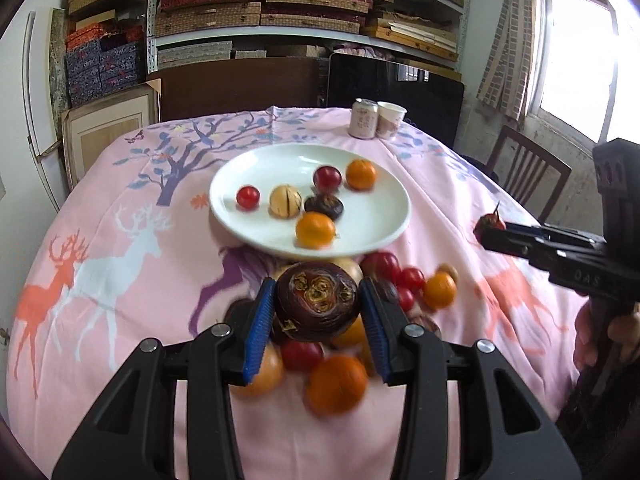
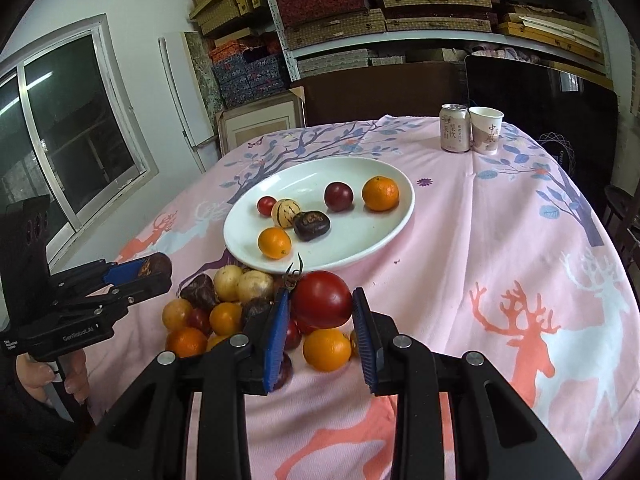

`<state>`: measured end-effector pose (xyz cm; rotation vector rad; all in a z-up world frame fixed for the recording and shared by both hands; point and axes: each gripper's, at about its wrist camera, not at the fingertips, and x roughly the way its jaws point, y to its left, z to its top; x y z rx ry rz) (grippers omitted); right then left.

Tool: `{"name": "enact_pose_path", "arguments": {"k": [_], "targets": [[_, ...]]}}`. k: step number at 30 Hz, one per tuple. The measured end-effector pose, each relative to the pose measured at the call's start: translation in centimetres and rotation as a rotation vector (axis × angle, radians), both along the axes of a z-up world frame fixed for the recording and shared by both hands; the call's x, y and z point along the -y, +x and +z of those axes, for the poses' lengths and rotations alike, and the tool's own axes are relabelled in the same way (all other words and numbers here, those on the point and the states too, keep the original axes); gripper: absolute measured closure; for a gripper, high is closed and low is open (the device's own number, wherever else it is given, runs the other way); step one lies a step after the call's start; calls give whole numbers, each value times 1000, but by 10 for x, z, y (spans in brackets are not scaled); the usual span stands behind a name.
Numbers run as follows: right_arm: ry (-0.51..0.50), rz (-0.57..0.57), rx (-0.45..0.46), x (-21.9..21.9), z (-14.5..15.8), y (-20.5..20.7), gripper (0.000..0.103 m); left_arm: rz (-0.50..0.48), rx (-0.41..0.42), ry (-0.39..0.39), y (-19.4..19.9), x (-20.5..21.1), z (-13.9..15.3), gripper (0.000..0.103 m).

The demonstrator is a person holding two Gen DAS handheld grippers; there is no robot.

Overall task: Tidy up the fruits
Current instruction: 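Carry the dark plum toward the plate with the left tool while the right tool grasps a red apple, then place the dark plum on the plate with the left tool while the right tool places the red apple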

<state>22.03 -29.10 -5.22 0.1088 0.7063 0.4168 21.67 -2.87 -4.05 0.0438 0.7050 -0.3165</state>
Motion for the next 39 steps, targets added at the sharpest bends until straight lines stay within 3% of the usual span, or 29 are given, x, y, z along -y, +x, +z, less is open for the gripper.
{"name": "enact_pose_path", "arguments": {"k": [7,13,16,22,33,39], "targets": [[-19,15,-26,-26,-1,54,71,35,-72,-17,79,4,-14,61],[-57,7,-66,-41,-13,89,69,52,-126,-24,120,6,-29,61],[-57,8,-61,-43,-15,91,69,69,-130,-34,123,3,-33,52],[-42,-10,-30,-32,-9,71,68,75,-70,-47,98,-3,-17,39],[4,-41,-65,1,-24,11,59,-45,-87,11,-6,6,-29,38],[6,-62,-91,6,-43,-14,42,-71,-128,17,-37,11,-49,38]]}}
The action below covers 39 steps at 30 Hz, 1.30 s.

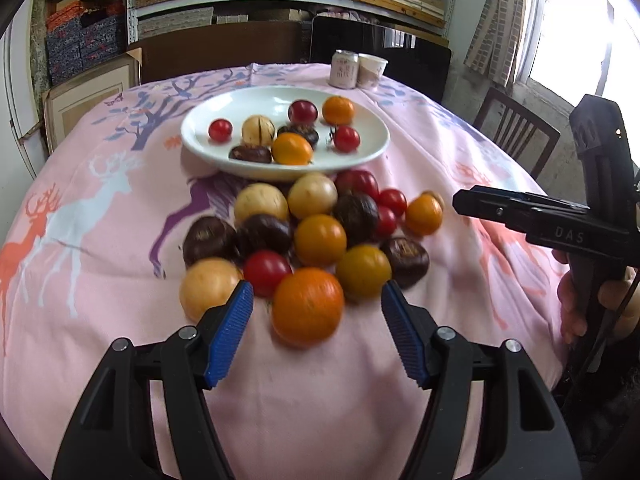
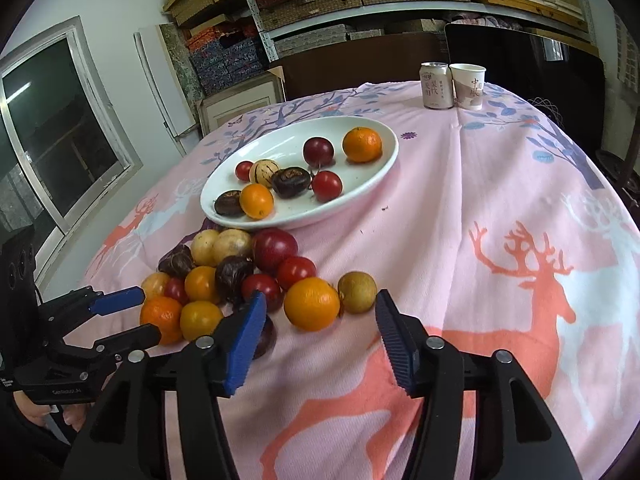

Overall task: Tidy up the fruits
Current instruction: 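Place the dark plum on the plate with the left tool while the right tool places the red apple, then grasp the large orange with the left tool, then grasp a dark plum with the right tool while the left tool holds the orange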

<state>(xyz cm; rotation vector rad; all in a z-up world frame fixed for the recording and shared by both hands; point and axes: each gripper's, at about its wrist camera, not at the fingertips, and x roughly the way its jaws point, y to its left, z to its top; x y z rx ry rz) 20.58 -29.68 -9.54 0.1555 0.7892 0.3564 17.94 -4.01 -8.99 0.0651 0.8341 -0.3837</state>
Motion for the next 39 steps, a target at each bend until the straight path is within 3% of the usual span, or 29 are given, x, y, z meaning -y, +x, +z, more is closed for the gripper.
{"name": "enact_pose_path", "arguments": {"k": [14,18,22,26,36,39], "targets": [[7,-10,-39,9,-21,-13,40,16,-73,25,12,7,-26,36],[-13,15,-21,3,-19,-16,40,4,-49,-56,10,-1,-24,61],[-1,101,-23,-15,-16,-20,40,-16,8,-70,2,1,-18,61],[-38,162,-37,-40,-17,-21,40,6,-4,-88,4,-4,-18,61],[-123,167,-83,-66,-21,-6,41,14,-12,-97,3,-6,-19,61],[-139,168,-95,-70,-24,-1,50,9,-15,-98,3,-5,-19,61]]}}
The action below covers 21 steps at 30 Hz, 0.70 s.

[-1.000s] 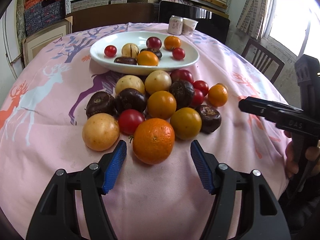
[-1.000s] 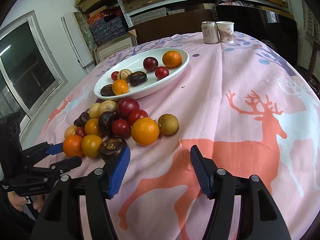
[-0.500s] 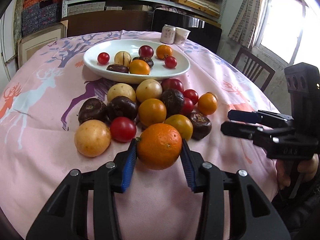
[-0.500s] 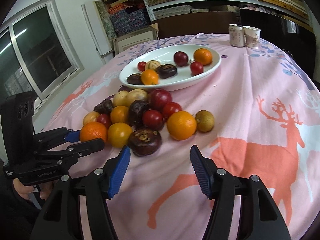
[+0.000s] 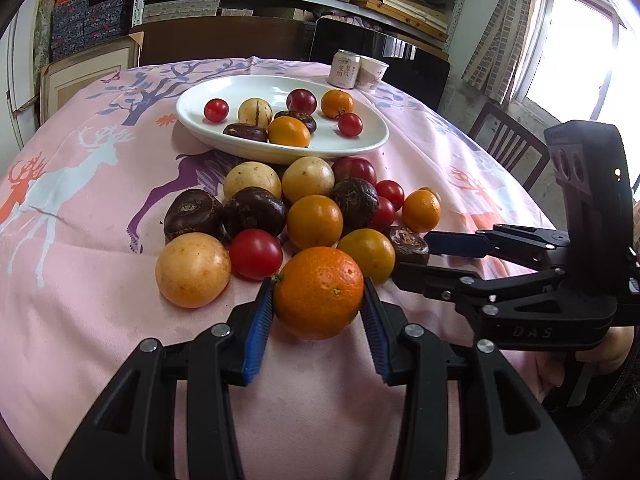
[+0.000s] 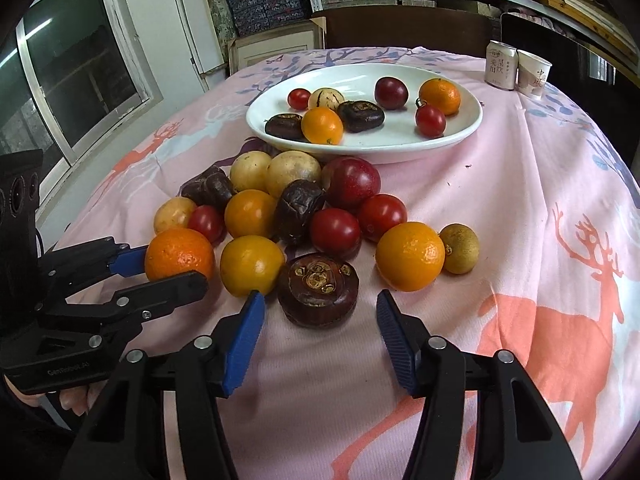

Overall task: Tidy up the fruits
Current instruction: 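Grasp a dark plum with the right tool while the left tool holds the orange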

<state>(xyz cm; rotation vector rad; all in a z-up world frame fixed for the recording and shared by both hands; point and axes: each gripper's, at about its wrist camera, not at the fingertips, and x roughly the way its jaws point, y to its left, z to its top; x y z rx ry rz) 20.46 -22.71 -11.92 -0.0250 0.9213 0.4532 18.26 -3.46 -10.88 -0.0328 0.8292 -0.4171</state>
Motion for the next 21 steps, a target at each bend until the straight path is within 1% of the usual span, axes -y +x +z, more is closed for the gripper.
{"name": "enact_pose_path", "arguments": {"k": [1,3,17,21], "targets": [[-6,4,-1,-1,-1,1,55,0,-1,0,0,0,0,61],[-21,17,3,-4,-1,0,59,0,-1,-2,0,0,0,61],[-6,-1,-14,-4,-2,10,59,-3,-9,0,0,0,-2,61],[-1,0,-7,-3,-2,8,59,-2,-10,1,0,0,-3,61]]}}
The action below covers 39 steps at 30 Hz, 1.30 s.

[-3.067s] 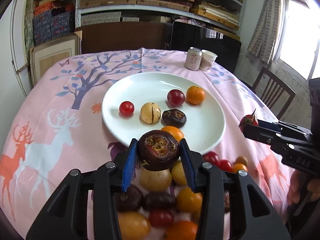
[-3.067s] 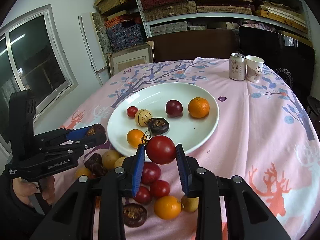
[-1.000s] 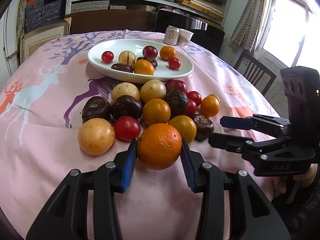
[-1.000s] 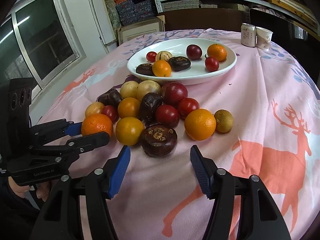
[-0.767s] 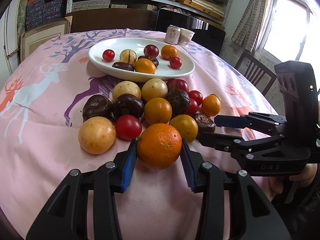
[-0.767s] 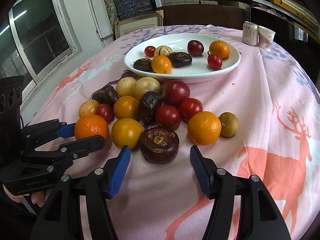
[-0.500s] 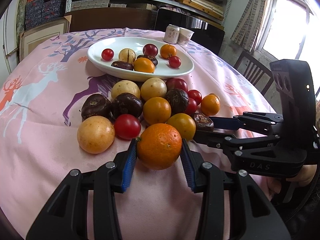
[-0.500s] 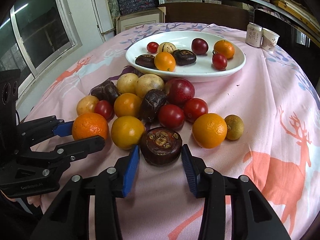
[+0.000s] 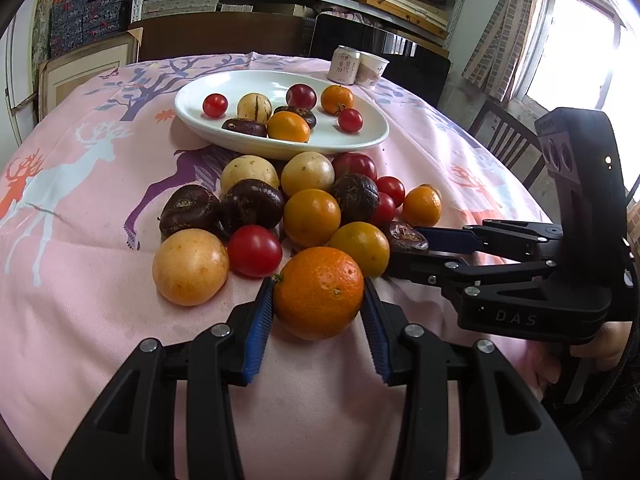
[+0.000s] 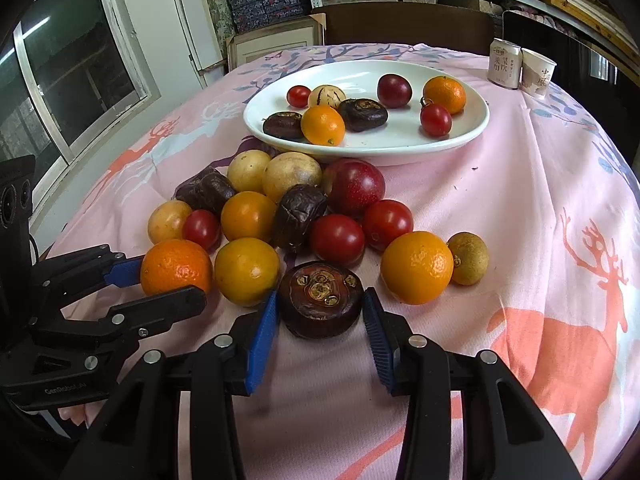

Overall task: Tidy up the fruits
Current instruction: 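Grasp a dark plum with the right tool while the left tool holds the orange, then place the dark plum on the plate with the right tool while the left tool places the orange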

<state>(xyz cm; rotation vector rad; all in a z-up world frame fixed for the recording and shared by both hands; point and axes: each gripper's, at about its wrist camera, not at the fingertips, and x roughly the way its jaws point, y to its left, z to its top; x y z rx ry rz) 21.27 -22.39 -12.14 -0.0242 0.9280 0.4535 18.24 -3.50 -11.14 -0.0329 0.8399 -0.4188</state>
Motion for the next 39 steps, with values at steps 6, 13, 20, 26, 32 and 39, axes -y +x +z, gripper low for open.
{"name": "enact_pose_path", "arguments": {"k": [6,13,20,26,32,39], "targets": [[5,2,4,1,0,-1,60,0,1,0,0,0,0,61],[15,4,5,2,1,-3,60,0,0,0,0,0,0,61],[37,8,9,5,0,-9,60,1,1,0,0,0,0,61],[76,9,11,13,0,-17,60,8,0,3,3,-3,0,61],[104,-7,41,25,12,-27,60,24,-2,-6,3,-7,2,61],[107,-56,200,54,61,-21,60,18,25,-33,14,-3,27,61]]}}
